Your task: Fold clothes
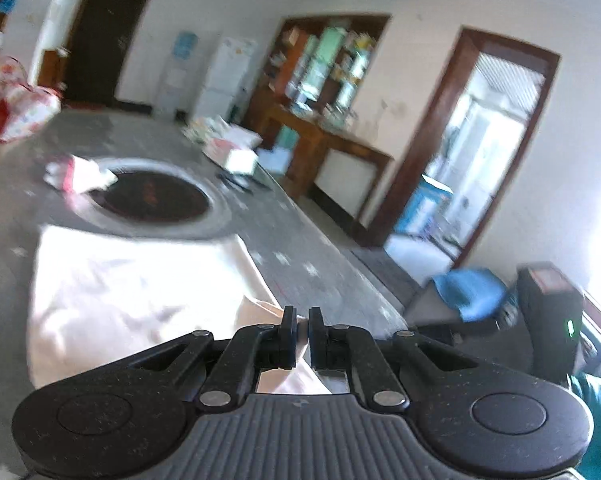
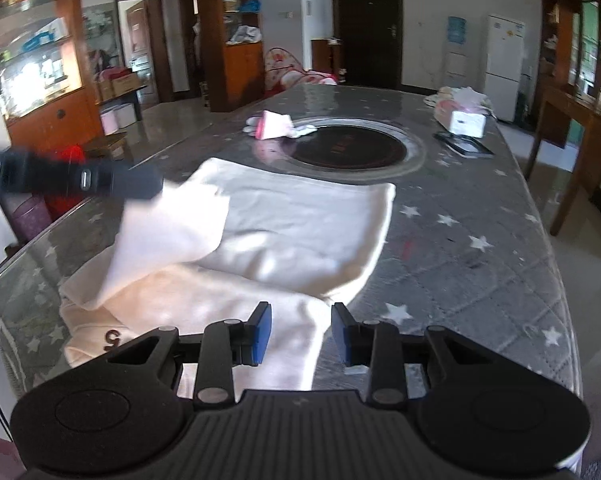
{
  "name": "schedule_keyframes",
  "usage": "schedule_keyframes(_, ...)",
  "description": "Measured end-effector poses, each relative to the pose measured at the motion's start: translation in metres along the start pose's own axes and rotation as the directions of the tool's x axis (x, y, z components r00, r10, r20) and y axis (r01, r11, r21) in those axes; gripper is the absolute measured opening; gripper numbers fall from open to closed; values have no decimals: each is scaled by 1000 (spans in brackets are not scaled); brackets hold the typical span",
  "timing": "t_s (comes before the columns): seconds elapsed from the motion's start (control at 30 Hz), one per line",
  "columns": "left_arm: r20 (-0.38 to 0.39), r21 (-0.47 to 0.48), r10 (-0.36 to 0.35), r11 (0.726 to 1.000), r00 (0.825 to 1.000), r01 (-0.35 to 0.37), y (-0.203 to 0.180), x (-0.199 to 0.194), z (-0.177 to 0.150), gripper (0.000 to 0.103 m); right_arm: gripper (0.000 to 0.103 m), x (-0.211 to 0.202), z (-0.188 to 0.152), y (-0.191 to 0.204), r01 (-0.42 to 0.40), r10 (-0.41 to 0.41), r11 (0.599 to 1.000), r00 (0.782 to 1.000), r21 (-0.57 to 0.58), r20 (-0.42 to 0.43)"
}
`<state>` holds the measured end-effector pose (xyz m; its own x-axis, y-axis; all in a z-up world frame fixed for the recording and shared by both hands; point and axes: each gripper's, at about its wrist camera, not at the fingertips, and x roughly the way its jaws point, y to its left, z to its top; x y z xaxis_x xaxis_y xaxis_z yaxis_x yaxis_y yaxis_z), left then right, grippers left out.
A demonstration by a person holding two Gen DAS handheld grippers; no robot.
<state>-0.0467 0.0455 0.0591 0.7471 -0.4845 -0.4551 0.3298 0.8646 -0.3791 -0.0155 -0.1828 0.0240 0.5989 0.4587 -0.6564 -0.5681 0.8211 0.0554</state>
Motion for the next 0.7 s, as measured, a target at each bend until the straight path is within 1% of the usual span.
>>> schedule_keyframes(0.1, -38, 25, -24, 999, 999, 25, -1, 7, -9, 14, 32, 0, 0, -4, 8, -8, 1000, 1000, 13, 1)
schedule_keyframes(0.17, -50, 49, -21, 998, 999, 24, -2, 6, -15, 20, 32, 0, 1, -3, 9, -9, 1000, 1000, 19, 3)
schedule_keyframes(0.27, -41, 90, 4, 996, 999, 0, 2, -8, -22, 31, 32, 1, 2, -2, 5, -5, 1000, 1000, 25, 6)
schedule_keyframes(0.3, -33, 100, 19, 995, 999, -16, 5, -13, -23, 34, 32, 2, 2, -1, -2, 1, 1000, 1000, 27, 5)
schedule_keyframes(0.4, -6, 125, 97, 988, 995, -96, 19, -30, -28, 35, 32, 5, 3, 3, -38, 38, 999, 999, 27, -5)
schedule_keyframes(0.47, -14, 116, 157, 981, 987, -154, 35, -41, -34, 37, 32, 9, 3, 7, -61, 61, 998, 998, 19, -17)
schedule_keyframes(0.57, -46, 99, 243, 966, 969, -238, 59, -53, -46, 37, 32, 20, 2, 15, -81, 81, 997, 996, 7, -39)
schedule_keyframes(0.6, -60, 93, 261, 962, 963, -255, 66, -56, -51, 37, 32, 25, 2, 17, -85, 85, 996, 995, 6, -47)
schedule_keyframes(0.7, -92, 82, 284, 957, 954, -277, 79, -65, -66, 37, 32, 37, 0, 20, -89, 89, 996, 993, 8, -71)
